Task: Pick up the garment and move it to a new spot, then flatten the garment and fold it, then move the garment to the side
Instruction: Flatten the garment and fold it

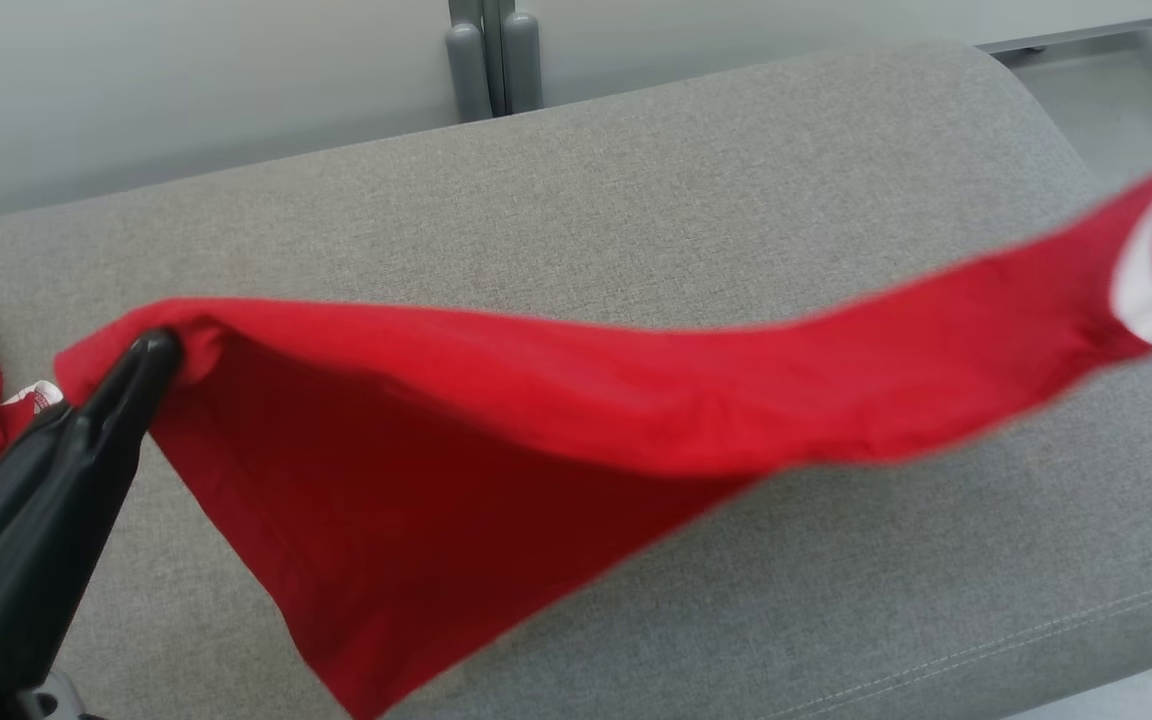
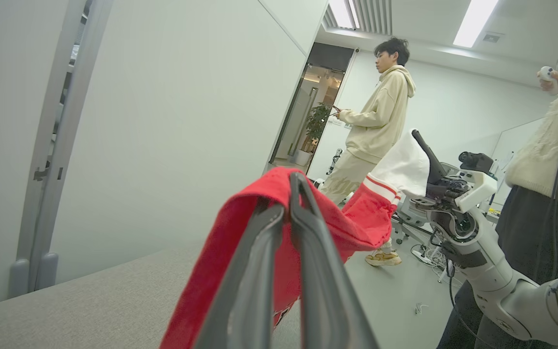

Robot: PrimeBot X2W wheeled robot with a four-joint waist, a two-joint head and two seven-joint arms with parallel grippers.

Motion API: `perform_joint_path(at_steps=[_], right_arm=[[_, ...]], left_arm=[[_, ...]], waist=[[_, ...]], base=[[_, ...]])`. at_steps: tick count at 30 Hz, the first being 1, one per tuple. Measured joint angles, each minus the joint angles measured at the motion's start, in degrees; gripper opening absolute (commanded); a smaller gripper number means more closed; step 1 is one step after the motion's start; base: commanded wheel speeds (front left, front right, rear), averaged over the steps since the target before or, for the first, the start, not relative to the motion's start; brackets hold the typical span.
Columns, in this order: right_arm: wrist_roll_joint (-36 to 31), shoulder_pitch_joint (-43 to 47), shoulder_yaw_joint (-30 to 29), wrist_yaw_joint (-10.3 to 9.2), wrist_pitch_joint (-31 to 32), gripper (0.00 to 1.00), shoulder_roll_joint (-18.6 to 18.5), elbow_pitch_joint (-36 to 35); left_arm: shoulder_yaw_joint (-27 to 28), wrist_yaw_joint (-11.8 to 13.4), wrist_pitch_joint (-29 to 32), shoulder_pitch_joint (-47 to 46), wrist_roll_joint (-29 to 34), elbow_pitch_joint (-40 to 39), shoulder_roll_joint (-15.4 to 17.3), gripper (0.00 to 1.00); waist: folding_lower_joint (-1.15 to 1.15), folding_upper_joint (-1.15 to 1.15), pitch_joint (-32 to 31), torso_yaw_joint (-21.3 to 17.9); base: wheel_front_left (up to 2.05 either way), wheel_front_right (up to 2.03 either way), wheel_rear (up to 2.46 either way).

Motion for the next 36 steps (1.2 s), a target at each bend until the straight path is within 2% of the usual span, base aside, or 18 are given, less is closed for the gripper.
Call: perform_joint_path(at_steps=[2, 3, 7, 10, 12, 13, 15, 16, 18, 19, 22, 25, 27, 28, 32, 35, 36], right_arm=[[2.0, -0.2, -2.7, -1.49, 0.8, 0.0, -1.0, -0.8], [2.0, -0.2, -2.7, -1.49, 0.8, 0.0, -1.0, -0.8], [6.8, -0.4, -4.5, -4.21, 3.8, 0.0, -2.3, 1.2], [11.7, -0.9, -0.4, -5.24, 6.4, 0.0, -2.4, 4.9], [15.3, -1.5, 5.5, -5.45, 9.0, 0.0, -2.3, 7.0], [16.7, -1.9, 8.6, -6.19, 10.0, 0.0, -1.7, 8.3], [18.8, -4.5, 14.3, -8.33, 11.8, 0.0, -0.3, 10.7], [19.7, -6.9, 16.3, -10.2, 12.1, 0.0, 1.0, 11.9], [19.7, -13.9, 18.3, -14.52, 12.0, 0.0, 3.6, 14.8], [19.5, -18.6, 18.4, -15.53, 11.1, 0.0, 5.2, 16.2], [18.8, -35.6, 17.5, -15.3, 6.8, 0.0, 11.0, 17.3], [18.3, -51.1, 17.6, -14.15, 3.1, 0.0, 16.3, 16.3], [16.4, -57.1, 18.8, -13.52, 1.8, 0.0, 16.9, 17.2], [15.3, -58.9, 19.9, -13.44, 1.5, 0.0, 17.4, 18.0], [10.2, -59.4, 26.8, -13.4, 1.1, 0.0, 20.1, 22.0], [6.8, -53.0, 30.9, -13.43, 0.9, 0.0, 21.5, 27.2], [6.8, -49.5, 31.9, -13.43, 0.7, 0.0, 22.4, 29.3]], left_arm=[[0.8, 1.1, 0.9, -1.3, -0.9, -0.8, 0.8, 0.0], [0.8, 1.1, 0.9, -1.3, -0.9, -0.8, 0.8, 0.0], [1.8, 4.0, 4.1, -4.6, -2.6, 2.7, 3.6, 0.0], [-0.2, 5.5, 7.8, -7.5, -5.4, 4.8, 5.8, 0.0], [-2.4, 6.0, 10.7, -9.9, -6.8, 10.2, 7.5, 0.0], [-3.7, 6.3, 12.1, -11.1, -6.9, 14.2, 8.6, 0.0], [-6.8, 6.8, 15.1, -14.3, -6.5, 22.6, 10.7, 0.0], [-8.4, 7.1, 15.9, -16.7, -6.2, 26.7, 10.9, 0.0], [-11.3, 7.1, 17.7, -22.7, -0.9, 33.5, 12.4, 0.0], [-12.1, 7.1, 17.6, -26.7, 2.4, 36.0, 12.9, 0.0], [-12.2, 7.1, 14.1, -41.2, 11.0, 39.6, 12.1, 0.0], [-9.6, 7.1, 7.0, -55.3, 14.5, 40.4, 5.5, 0.0], [-9.5, 7.1, 3.4, -61.3, 16.0, 39.9, 2.8, 0.0], [-9.5, 6.9, 2.0, -63.2, 16.9, 40.0, 2.0, 0.0], [-12.0, 2.5, -2.3, -62.9, 21.3, 41.4, 2.4, 0.0], [-15.3, -1.3, -5.8, -56.4, 25.2, 45.2, 2.8, 0.0], [-16.0, -1.7, -7.4, -53.4, 27.0, 47.4, 2.7, 0.0]], waist=[[0.0, 0.0, 0.4, -0.1], [0.0, 0.0, 0.4, -0.1], [0.0, 0.0, 2.0, 0.0], [0.0, 0.0, 3.7, 0.3], [0.0, 0.0, 5.0, 0.7], [0.0, 0.0, 5.7, 0.9], [0.0, 0.0, 7.1, 1.6], [0.0, 0.0, 7.7, 2.0], [0.01, 0.0, 9.0, 3.0], [0.01, 0.0, 9.6, 3.6], [0.01, 0.0, 11.8, 5.2], [0.01, 0.0, 14.2, 6.4], [0.01, 0.0, 15.9, 6.9], [0.01, 0.0, 16.8, 7.1], [0.01, 0.0, 20.3, 7.3], [0.02, 0.0, 22.9, 6.9], [0.01, 0.0, 23.7, 6.7]], base=[[0.0, 0.0, 0.0], [0.0, 0.0, 0.0], [0.0, 0.0, 0.0], [0.0, 0.0, 0.0], [0.0, 0.0, 0.0], [0.0, 0.0, 0.0], [0.0, 0.0, 0.0], [0.0, 0.0, 0.0], [0.0, 0.0, 0.0], [0.0, 0.0, 0.0], [0.0, 0.0, 0.0], [0.0, 0.0, 0.0], [0.0, 0.0, 0.0], [0.0, 0.0, 0.0], [0.0, 0.0, 0.0], [0.0, 0.0, 0.0], [0.0, 0.0, 0.0]])
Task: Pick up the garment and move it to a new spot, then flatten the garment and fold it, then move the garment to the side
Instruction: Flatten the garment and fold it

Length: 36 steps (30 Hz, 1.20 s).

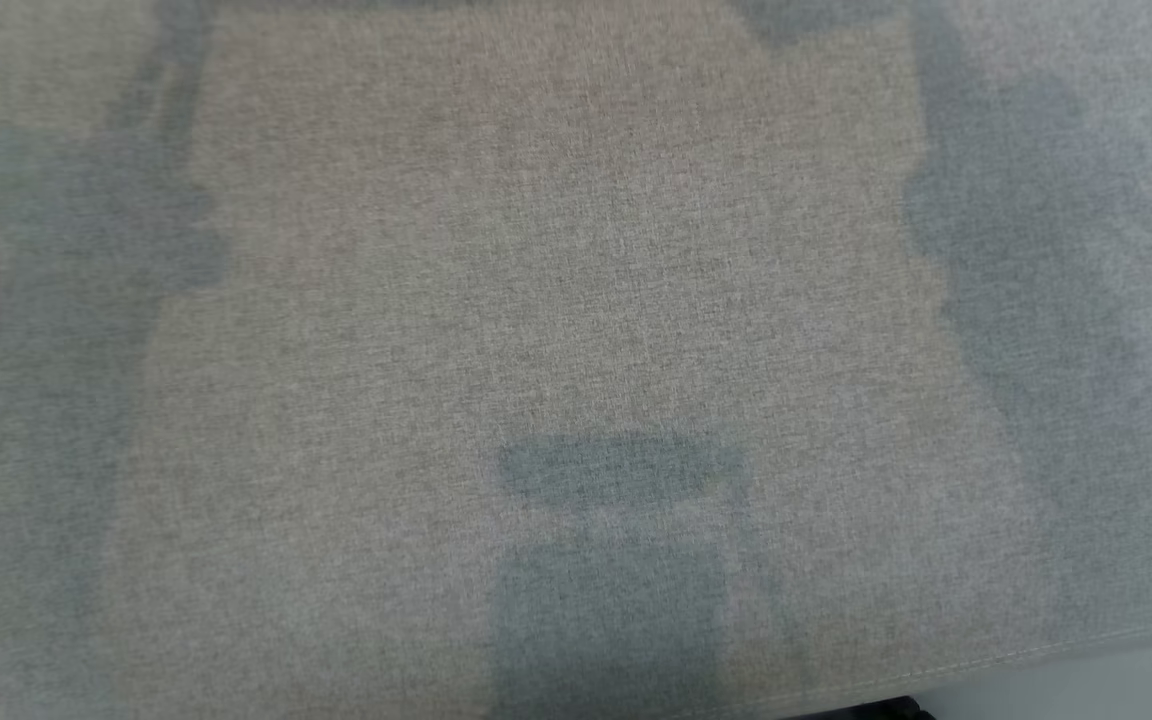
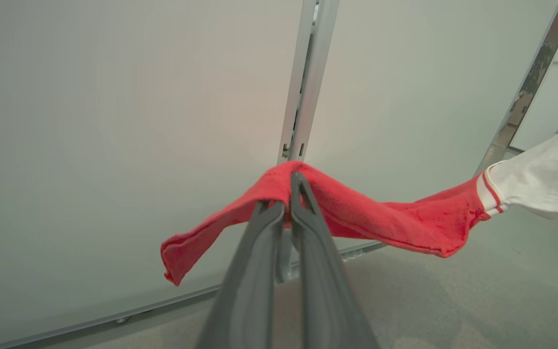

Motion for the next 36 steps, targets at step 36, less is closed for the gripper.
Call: perform_joint_path(at_steps=[36], right_arm=[[-11.0, 33.0, 16.2, 5.04, 1.0, 0.0, -9.5, 6.7]], left_arm=[[-8.5, -5.2, -17.1, 35.8, 3.7, 27.1, -0.3, 0.0]], waist=[[-0.02, 0.0, -7.6, -1.3]], base=[[0.0, 0.0, 0.0]])
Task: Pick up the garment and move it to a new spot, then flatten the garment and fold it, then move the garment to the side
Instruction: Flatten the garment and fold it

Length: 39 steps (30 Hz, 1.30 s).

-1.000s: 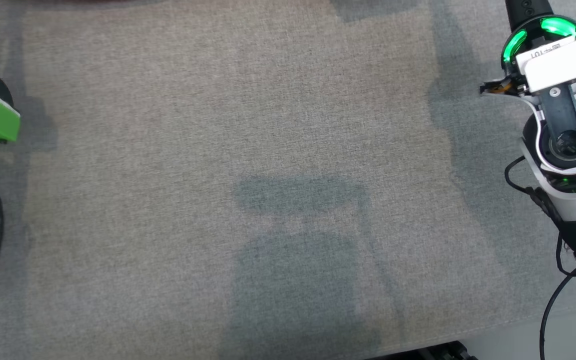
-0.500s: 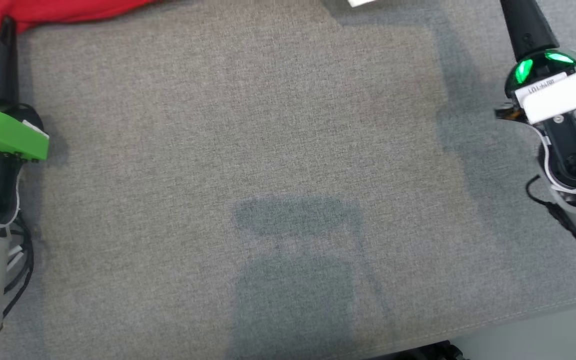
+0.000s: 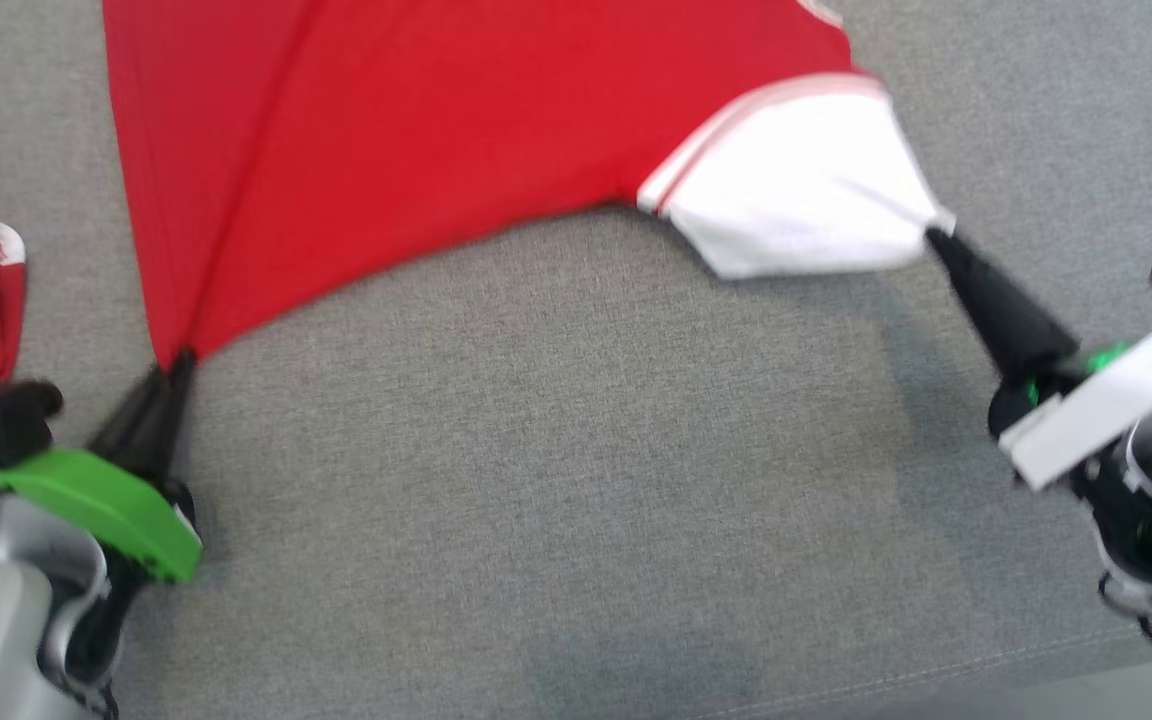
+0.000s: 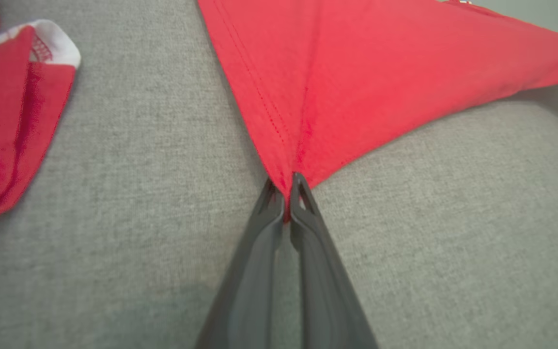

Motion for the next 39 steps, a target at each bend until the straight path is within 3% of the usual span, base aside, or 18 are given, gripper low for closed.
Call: perform_joint_path(at_steps=[8, 15, 26, 34, 35, 37, 39], right_arm=[[3.2, 15.9, 3.4, -1.57, 0.2, 0.0, -1.8, -0.1], [4.3, 23.6, 6.2, -2.12, 0.9, 0.0, -5.6, -2.3], [0.0, 24.7, 7.5, -2.92, 0.1, 0.0, -6.3, -1.4], [-8.0, 21.5, 10.2, -3.37, 0.2, 0.0, -6.0, 0.6], [-8.7, 21.0, 10.3, -3.57, 0.2, 0.0, -5.9, 1.0], [-10.3, 20.1, 10.9, -3.58, 0.2, 0.0, -5.7, 1.7], [-11.4, 19.3, 11.1, -3.6, 0.1, 0.0, -4.7, 2.7]], left_arm=[[0.4, -0.2, -0.6, 11.3, -3.6, -0.3, -0.9, 0.0], [2.1, -0.2, 0.1, 19.4, -5.9, -2.8, 1.5, 0.0], [-0.1, -0.1, 1.0, 20.0, -5.9, -4.8, -0.2, 0.0], [0.7, 0.9, -0.2, 19.8, -5.8, -5.5, -1.5, 0.0], [0.7, 1.0, -0.3, 19.6, -5.8, -5.5, -1.7, 0.03], [0.8, 1.3, -0.6, 19.3, -5.9, -5.6, -2.0, 0.19], [0.9, 1.3, -0.8, 18.9, -5.9, -5.8, -2.4, 0.26]], waist=[[0.0, 0.0, -6.5, 0.6], [0.0, 0.0, -11.6, 0.6], [0.0, 0.0, -13.1, 1.9], [0.0, 0.0, -12.8, 2.9], [0.0, 0.0, -12.8, 3.0], [0.0, 0.0, -12.7, 3.0], [0.0, 0.0, -12.6, 3.1]], base=[[0.0, 0.0, 0.0], [0.0, 0.0, 0.0], [0.0, 0.0, 0.0], [0.0, 0.0, 0.0], [0.0, 0.0, 0.0], [0.0, 0.0, 0.0], [0.0, 0.0, 0.0]])
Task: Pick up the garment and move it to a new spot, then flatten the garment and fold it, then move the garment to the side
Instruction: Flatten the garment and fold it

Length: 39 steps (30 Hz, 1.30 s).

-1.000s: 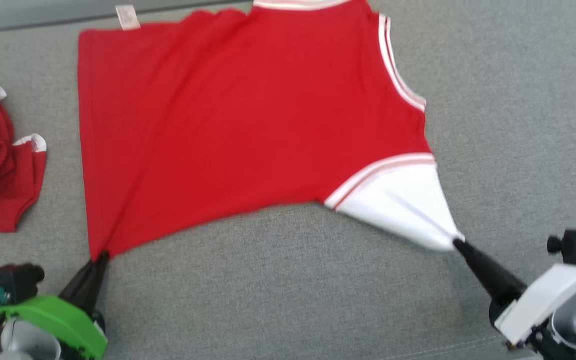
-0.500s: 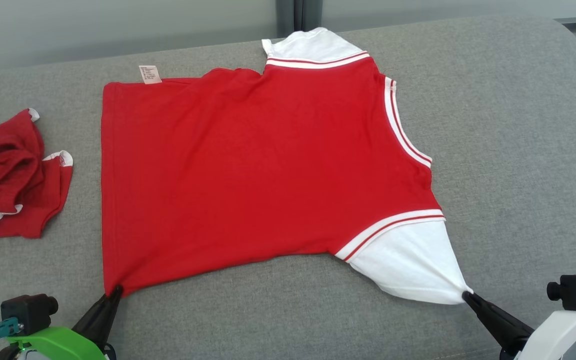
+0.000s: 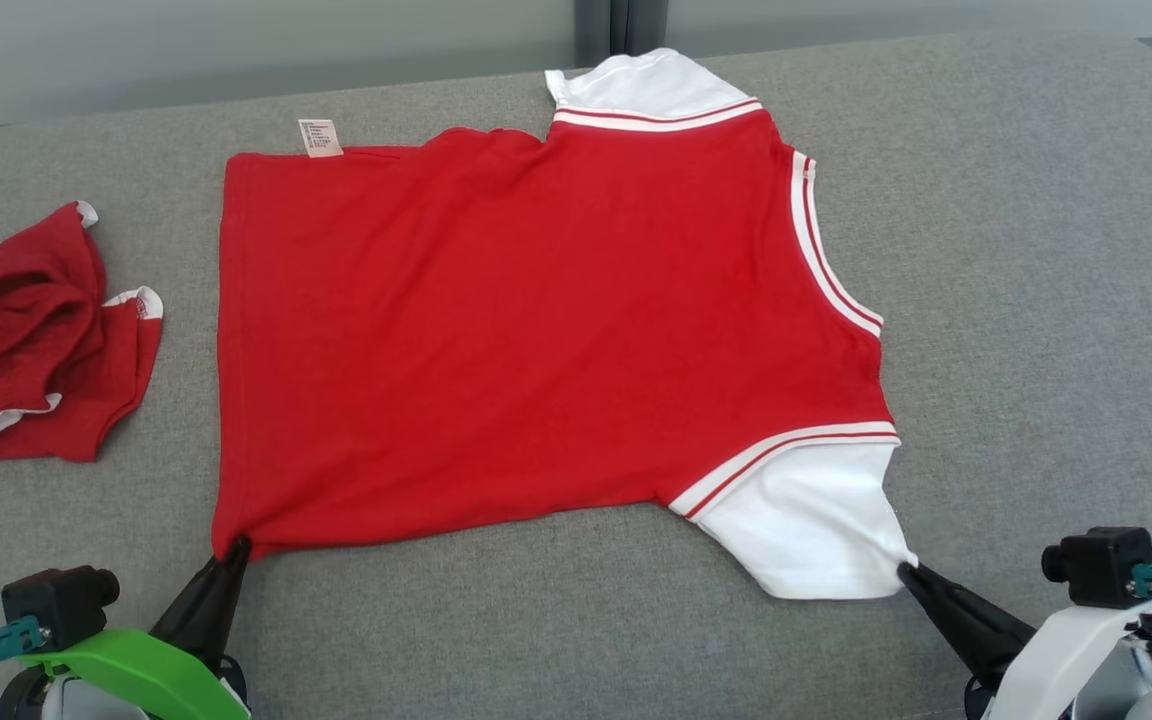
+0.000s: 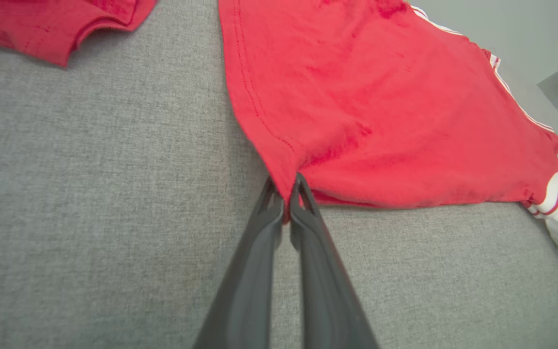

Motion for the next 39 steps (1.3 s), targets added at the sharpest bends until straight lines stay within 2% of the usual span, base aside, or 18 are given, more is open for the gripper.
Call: perform_joint_path(at_steps=[2, 5, 13, 14, 15, 16, 17, 19, 20, 21, 22, 33, 39], right_arm=[[-1.1, -0.7, 1.1, -0.03, 0.0, 0.0, 1.0, 0.9], [-1.9, -1.0, 3.1, -0.03, 0.9, 0.0, 2.8, 2.1], [-5.0, -2.9, 5.5, -0.03, 1.9, 0.03, 5.3, 5.1], [-5.5, -3.2, 5.6, -0.03, 1.8, 0.07, 5.4, 5.3], [-5.7, -3.4, 5.6, -0.03, 1.8, 0.15, 5.6, 5.6], [-5.9, -3.6, 5.6, -0.03, 1.8, 0.17, 5.7, 5.9], [-6.1, -3.9, 5.8, -0.03, 1.8, 0.21, 5.7, 6.2], [-7.4, -4.1, 6.1, -0.03, 1.8, 0.45, 5.7, 6.6], [-8.0, -4.2, 6.2, -0.04, 1.8, 0.63, 5.7, 7.0], [-8.3, -4.3, 6.3, -0.04, 1.8, 0.87, 5.8, 7.3], [-8.3, -4.4, 6.4, -0.05, 1.8, 1.0, 5.9, 7.5], [-9.2, -5.1, 5.9, -0.46, 1.7, 1.0, 6.2, 8.6], [-7.0, -2.1, 5.0, -0.49, 2.3, 1.0, 3.3, 8.1]], left_arm=[[0.0, 0.0, 0.0, -0.5, 0.0, 0.1, -0.1, 0.31], [-0.2, 0.3, 0.4, -0.7, 0.0, 0.5, -0.1, 0.31], [-0.9, 1.1, 3.1, -0.7, 0.0, 2.2, 0.3, 0.5], [-0.8, 1.1, 3.2, -0.7, -0.1, 2.3, 0.3, 0.67], [-0.7, 1.4, 3.2, -0.7, -0.4, 2.5, 0.3, 0.94], [-0.6, 1.5, 3.3, -0.7, -0.5, 2.6, 0.3, 1.0], [-0.6, 1.6, 3.4, -0.7, -0.5, 2.6, 0.3, 1.0], [-0.5, 1.9, 3.8, -0.7, -0.5, 2.7, 0.3, 1.0], [-0.5, 2.1, 3.8, -0.7, -0.5, 2.7, 0.3, 1.0], [-0.5, 2.1, 3.8, -0.7, -0.5, 2.7, 0.3, 1.0], [-0.5, 2.1, 3.8, -0.7, -0.5, 2.7, 0.3, 1.0], [1.6, 4.1, 4.3, -0.2, -1.6, 2.7, 0.9, 1.0], [3.9, 7.4, 4.4, 4.6, -3.1, 3.4, 2.5, 1.0]], waist=[[0.0, 0.0, 0.1, 0.0], [0.0, 0.0, 0.1, 0.0], [0.0, 0.0, -0.2, -0.3], [0.0, 0.0, -0.3, -0.3], [0.0, 0.0, -0.3, -0.3], [0.0, 0.0, -0.4, -0.3], [0.0, 0.0, -0.5, -0.3], [0.0, 0.0, -0.5, -0.4], [0.0, 0.0, -0.5, -0.4], [0.0, 0.0, -0.5, -0.4], [0.0, 0.0, -0.5, -0.4], [0.0, 0.0, -0.5, -0.4], [0.0, 0.0, -2.0, -0.4]], base=[[0.0, 0.0, 0.0], [0.0, 0.0, 0.0], [0.0, 0.0, 0.0], [0.0, 0.0, 0.0], [0.0, 0.0, 0.0], [0.0, 0.0, 0.0], [0.0, 0.0, 0.0], [0.0, 0.0, 0.0], [0.0, 0.0, 0.0], [0.0, 0.0, 0.0], [0.0, 0.0, 0.0], [0.0, 0.0, 0.0], [0.0, 0.0, 0.0]])
